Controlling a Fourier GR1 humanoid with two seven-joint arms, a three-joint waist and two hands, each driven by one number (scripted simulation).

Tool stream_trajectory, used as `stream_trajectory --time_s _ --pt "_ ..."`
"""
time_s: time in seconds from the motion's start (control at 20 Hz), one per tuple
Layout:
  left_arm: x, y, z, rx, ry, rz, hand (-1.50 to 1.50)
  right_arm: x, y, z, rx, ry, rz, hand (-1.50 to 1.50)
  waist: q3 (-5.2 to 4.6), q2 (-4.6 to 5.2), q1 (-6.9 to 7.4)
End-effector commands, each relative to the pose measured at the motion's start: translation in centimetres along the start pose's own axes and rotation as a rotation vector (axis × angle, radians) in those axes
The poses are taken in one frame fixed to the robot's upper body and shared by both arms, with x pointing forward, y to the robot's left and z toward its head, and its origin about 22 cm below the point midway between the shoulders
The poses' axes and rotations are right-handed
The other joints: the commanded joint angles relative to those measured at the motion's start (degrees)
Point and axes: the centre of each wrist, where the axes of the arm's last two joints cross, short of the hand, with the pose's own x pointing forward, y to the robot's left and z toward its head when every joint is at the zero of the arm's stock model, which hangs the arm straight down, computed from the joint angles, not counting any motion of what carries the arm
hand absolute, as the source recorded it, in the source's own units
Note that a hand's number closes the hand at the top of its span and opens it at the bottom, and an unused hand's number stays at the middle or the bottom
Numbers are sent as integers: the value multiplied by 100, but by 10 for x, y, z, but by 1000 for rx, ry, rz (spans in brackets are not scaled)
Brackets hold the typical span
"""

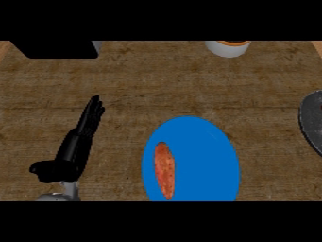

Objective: Pick the bell pepper from the plate and place it in the pan

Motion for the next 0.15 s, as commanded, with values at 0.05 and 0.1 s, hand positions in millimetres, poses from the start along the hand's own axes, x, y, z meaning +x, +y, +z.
stream_trajectory --time_s 0.05,0.1 --pt "12 14 11 -16 -19 3 0 5 -4 6 -49 -22 81 -150 1 -3 15" --pt "6 -13 18 -11 -1 21 0 -5 -9 15 -29 -27 103 -150 3 -2 14"
